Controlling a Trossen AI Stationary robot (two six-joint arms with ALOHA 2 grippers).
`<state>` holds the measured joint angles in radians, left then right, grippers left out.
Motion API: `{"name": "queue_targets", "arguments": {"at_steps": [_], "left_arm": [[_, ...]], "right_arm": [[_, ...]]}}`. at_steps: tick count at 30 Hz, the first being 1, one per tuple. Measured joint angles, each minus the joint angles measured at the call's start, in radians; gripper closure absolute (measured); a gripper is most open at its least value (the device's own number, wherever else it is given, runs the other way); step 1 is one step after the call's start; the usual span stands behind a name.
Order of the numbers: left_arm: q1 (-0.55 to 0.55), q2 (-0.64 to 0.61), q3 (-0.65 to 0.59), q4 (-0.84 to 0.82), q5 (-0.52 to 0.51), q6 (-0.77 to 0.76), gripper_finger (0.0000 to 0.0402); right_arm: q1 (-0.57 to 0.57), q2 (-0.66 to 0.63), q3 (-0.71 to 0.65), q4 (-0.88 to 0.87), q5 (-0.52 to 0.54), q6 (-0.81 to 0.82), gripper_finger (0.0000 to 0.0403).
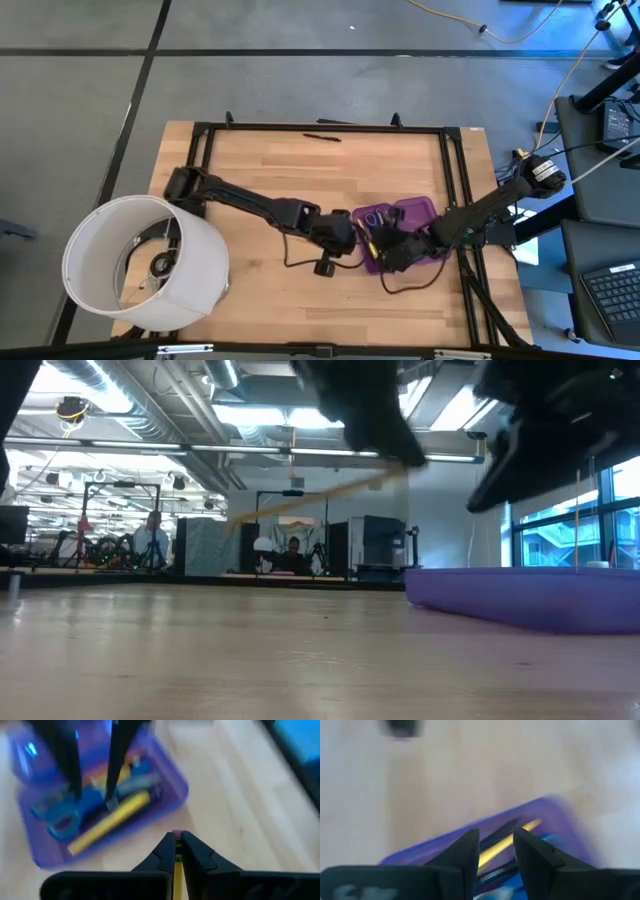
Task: Pick & place school supplies into a supply box
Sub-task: Put the pencil into the supply box
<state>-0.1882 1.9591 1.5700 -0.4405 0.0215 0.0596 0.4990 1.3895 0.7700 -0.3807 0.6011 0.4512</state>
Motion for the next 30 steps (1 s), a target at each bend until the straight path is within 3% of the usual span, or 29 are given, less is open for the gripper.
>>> {"name": "queue_targets", "arguments": {"at_steps": [3, 7, 14, 19, 23, 30], "left_arm": [[0.0, -0.061, 0.0, 0.047, -0.001, 0.04, 0.0395], [0.0, -0.112, 0.001, 0.118, 0.014, 0.091, 0.0395], [0.0, -0.145, 0.001, 0.276, 0.13, 0.136, 0.0395], [-0.002, -0.145, 0.001, 0.338, 0.204, 0.15, 0.0393], [-0.001, -0.145, 0.001, 0.369, 0.209, 0.172, 0.0393], [-0.001, -0.145, 0.001, 0.444, 0.24, 0.182, 0.0391]], "right_arm": [[0.019, 0.0, 0.0, 0.027, 0.11, -0.056, 0.0279], [0.024, 0.0, -0.017, 0.17, 0.043, -0.167, 0.0279], [0.017, 0.0, -0.193, 0.795, 0.023, -0.489, 0.0279], [-0.001, 0.0, -0.299, 1.142, -0.012, -0.587, 0.0279], [0.002, 0.0, -0.318, 1.186, -0.143, -0.64, 0.0279], [-0.002, 0.0, -0.277, 1.217, -0.174, -0.665, 0.0278]]}}
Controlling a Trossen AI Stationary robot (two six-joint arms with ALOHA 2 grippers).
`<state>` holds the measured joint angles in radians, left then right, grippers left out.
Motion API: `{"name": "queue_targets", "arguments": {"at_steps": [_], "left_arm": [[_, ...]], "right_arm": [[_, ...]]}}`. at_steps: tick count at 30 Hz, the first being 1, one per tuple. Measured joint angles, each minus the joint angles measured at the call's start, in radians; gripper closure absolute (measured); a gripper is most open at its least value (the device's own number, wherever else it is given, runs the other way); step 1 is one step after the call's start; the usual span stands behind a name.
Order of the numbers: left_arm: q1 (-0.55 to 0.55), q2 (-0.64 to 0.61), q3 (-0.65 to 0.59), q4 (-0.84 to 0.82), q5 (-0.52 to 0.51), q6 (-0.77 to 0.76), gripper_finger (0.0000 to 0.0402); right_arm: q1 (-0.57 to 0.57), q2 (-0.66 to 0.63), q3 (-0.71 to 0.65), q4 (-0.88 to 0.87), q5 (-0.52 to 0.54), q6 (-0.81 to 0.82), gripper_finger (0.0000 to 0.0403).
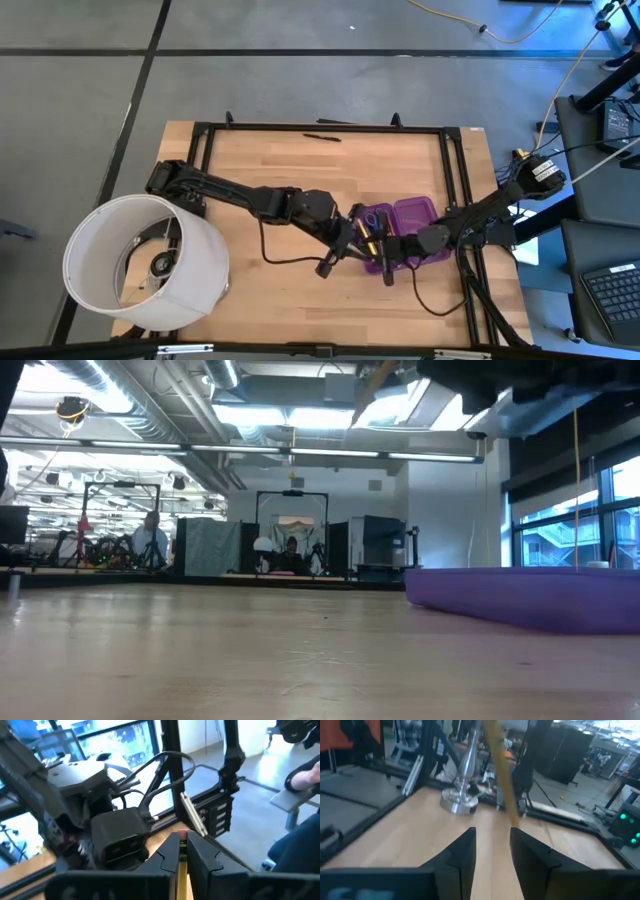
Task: Pick & place school supplies into a supply box
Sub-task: Put the pencil into the supply box
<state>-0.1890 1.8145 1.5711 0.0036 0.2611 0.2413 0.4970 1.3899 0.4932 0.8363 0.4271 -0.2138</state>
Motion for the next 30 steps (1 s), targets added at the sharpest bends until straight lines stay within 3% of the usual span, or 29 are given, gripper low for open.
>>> {"name": "queue_targets", "arguments": {"at_steps": [26, 30], "left_arm": [[0.0, 0.0, 0.0, 0.106, 0.003, 0.026, 0.0389], [0.0, 0.0, 0.0, 0.106, 0.003, 0.026, 0.0389]], "right_arm": [[-0.004, 0.0, 0.041, 0.079, -0.03, -0.056, 0.0279], [-0.004, 0.0, 0.041, 0.083, -0.03, -0.056, 0.0294]]}}
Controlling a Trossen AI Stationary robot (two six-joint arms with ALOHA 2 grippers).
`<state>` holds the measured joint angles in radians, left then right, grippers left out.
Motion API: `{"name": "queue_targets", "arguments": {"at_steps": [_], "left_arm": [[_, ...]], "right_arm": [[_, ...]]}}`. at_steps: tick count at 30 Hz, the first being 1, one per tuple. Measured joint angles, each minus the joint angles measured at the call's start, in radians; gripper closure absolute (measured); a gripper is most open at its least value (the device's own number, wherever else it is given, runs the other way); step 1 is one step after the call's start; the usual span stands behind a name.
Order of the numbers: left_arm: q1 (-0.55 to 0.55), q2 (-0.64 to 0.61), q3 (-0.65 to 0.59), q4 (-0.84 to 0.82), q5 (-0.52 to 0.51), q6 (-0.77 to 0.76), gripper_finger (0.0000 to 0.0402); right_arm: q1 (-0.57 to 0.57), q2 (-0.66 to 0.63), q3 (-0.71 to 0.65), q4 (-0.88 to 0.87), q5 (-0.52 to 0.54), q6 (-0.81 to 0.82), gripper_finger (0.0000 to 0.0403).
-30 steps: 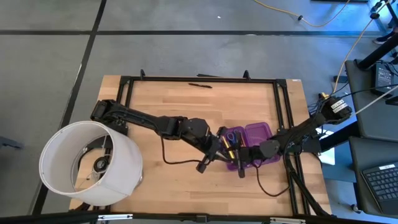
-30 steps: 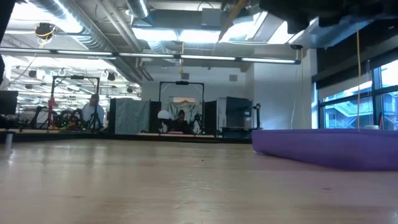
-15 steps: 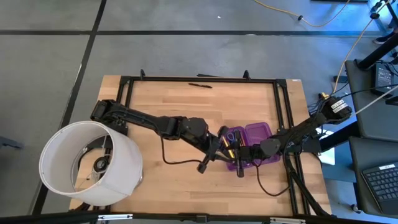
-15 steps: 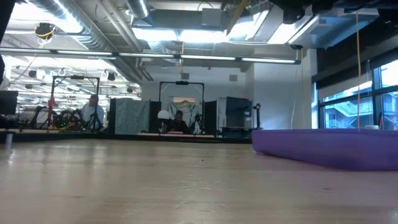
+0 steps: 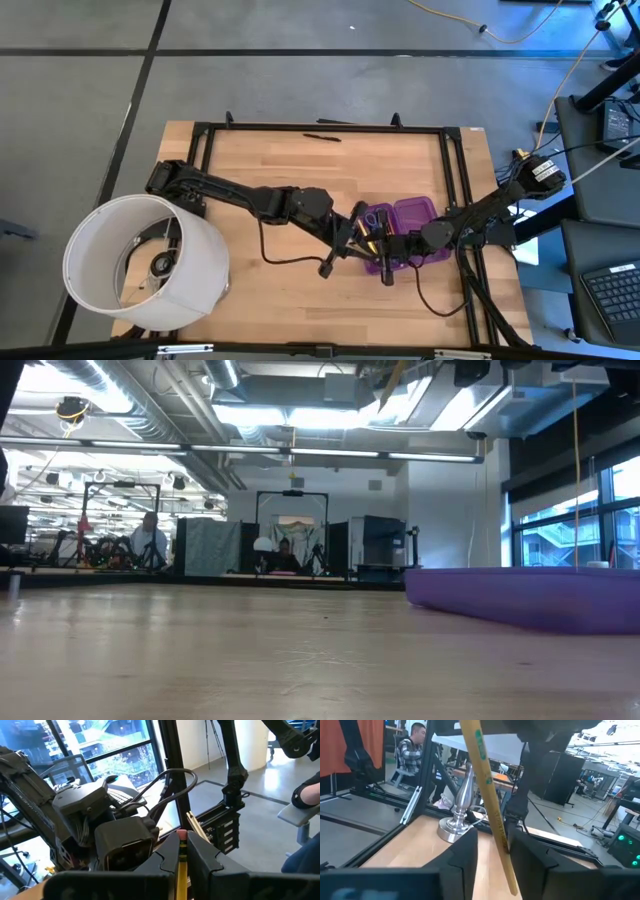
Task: Pick & place school supplies into a supply box
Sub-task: Put the pencil into the supply box
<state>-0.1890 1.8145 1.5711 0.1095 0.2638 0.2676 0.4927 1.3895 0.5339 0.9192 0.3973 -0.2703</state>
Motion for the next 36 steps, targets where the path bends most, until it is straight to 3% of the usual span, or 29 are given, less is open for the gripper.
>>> {"name": "queue_targets", "arguments": {"at_steps": [7, 11, 16, 26, 31, 36], "left_arm": [[0.002, 0.0, 0.001, -0.003, -0.005, 0.008, 0.0387], [0.003, 0.0, 0.002, -0.037, -0.021, -0.007, 0.0376], [0.01, -0.013, 0.002, -0.203, -0.08, -0.029, 0.0342], [0.018, -0.077, 0.0, -0.627, -0.431, -0.1, 0.0296], [0.02, -0.085, -0.006, -0.769, -0.505, -0.161, 0.0295], [0.038, -0.084, -0.055, -0.802, -0.509, -0.202, 0.0299]], "right_arm": [[0.002, 0.001, 0.0, -0.017, -0.026, -0.009, 0.0379], [0.001, 0.001, 0.0, -0.042, -0.025, 0.037, 0.0379], [0.0, 0.0, 0.0, -0.123, 0.027, 0.144, 0.0379], [-0.008, -0.015, 0.0, -0.363, 0.11, 0.499, 0.0379], [-0.04, -0.127, 0.0, -0.531, 0.109, 0.75, 0.0379], [-0.086, -0.298, 0.0, -0.921, 0.062, 1.1, 0.0379]]}}
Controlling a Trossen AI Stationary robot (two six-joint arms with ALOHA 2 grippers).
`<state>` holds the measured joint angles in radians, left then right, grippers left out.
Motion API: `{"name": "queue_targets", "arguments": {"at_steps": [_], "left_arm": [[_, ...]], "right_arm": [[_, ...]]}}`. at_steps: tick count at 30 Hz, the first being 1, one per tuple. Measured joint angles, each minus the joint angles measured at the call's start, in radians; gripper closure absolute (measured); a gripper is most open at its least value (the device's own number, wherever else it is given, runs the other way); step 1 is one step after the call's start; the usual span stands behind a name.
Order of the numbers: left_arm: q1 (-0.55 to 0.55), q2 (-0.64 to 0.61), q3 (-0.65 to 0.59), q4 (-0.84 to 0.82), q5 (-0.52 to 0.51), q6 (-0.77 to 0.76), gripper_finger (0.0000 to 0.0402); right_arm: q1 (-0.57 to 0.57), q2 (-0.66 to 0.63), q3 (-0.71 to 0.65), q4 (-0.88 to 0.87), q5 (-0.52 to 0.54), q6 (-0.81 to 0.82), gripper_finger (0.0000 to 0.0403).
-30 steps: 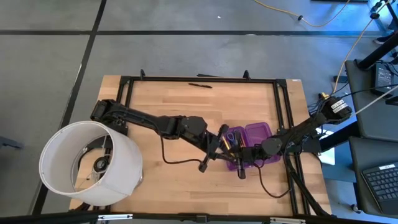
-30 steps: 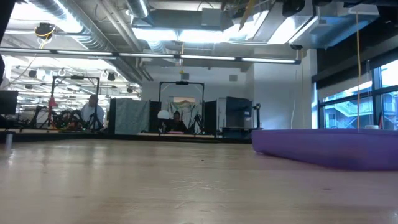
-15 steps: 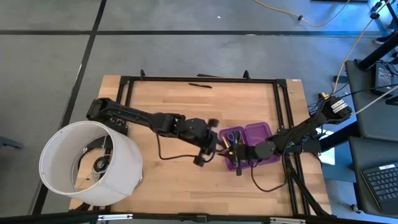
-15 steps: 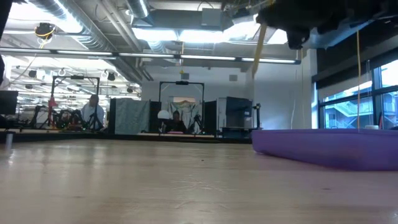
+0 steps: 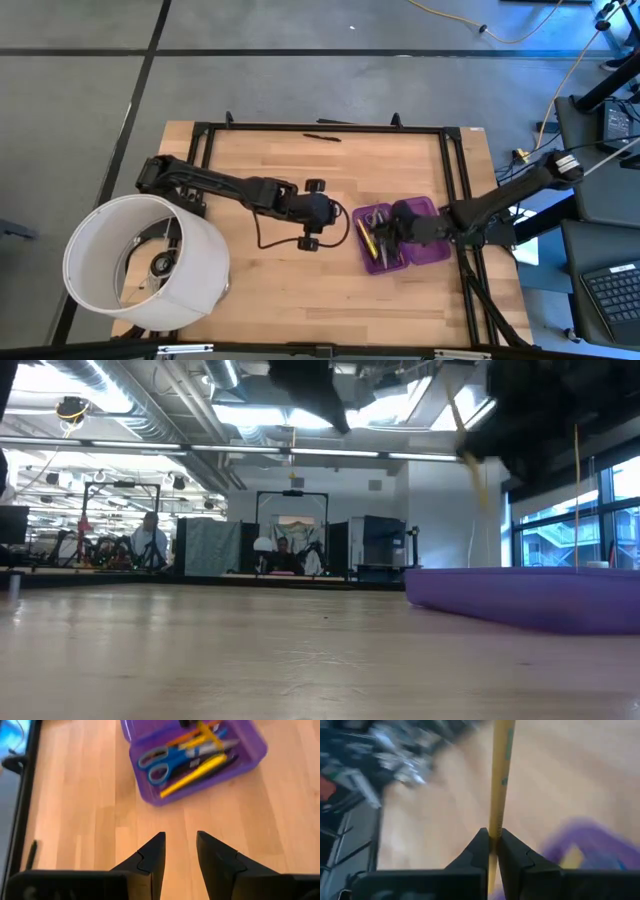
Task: Pick & place school supplies into a supply box
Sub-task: Put the pencil into the supply box, then put the pen into the supply box
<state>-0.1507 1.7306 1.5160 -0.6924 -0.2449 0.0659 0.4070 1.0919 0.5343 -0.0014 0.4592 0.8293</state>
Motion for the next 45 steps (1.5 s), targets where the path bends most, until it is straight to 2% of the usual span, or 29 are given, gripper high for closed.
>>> {"name": "queue_targets", "arguments": {"at_steps": [3, 5, 9, 17, 23, 32, 45], "left_arm": [[0.008, 0.0, -0.031, 0.002, 0.0, -0.001, 0.0297], [0.015, 0.0, -0.051, 0.009, 0.002, -0.001, 0.0296], [0.032, 0.002, -0.087, 0.037, 0.003, -0.001, 0.0295], [0.067, 0.003, -0.103, 0.035, 0.003, -0.027, 0.0299], [0.099, 0.003, -0.103, 0.025, 0.004, -0.027, 0.0296], [0.154, 0.003, -0.103, 0.03, 0.003, -0.027, 0.0299], [0.211, 0.003, -0.103, 0.046, 0.003, -0.028, 0.0297]], "right_arm": [[-0.039, -0.046, 0.0, -0.221, -0.069, 0.211, 0.0379], [-0.061, -0.048, 0.0, -0.293, -0.123, 0.288, 0.0379], [-0.098, -0.018, 0.0, -0.283, -0.24, 0.345, 0.037], [-0.157, 0.123, 0.0, -0.216, -0.382, 0.371, 0.0376], [-0.184, 0.218, 0.0, -0.183, -0.484, 0.369, 0.0357], [-0.189, 0.25, 0.0, -0.181, -0.507, 0.362, 0.0359], [-0.189, 0.25, 0.0, -0.182, -0.507, 0.342, 0.0323]]}}
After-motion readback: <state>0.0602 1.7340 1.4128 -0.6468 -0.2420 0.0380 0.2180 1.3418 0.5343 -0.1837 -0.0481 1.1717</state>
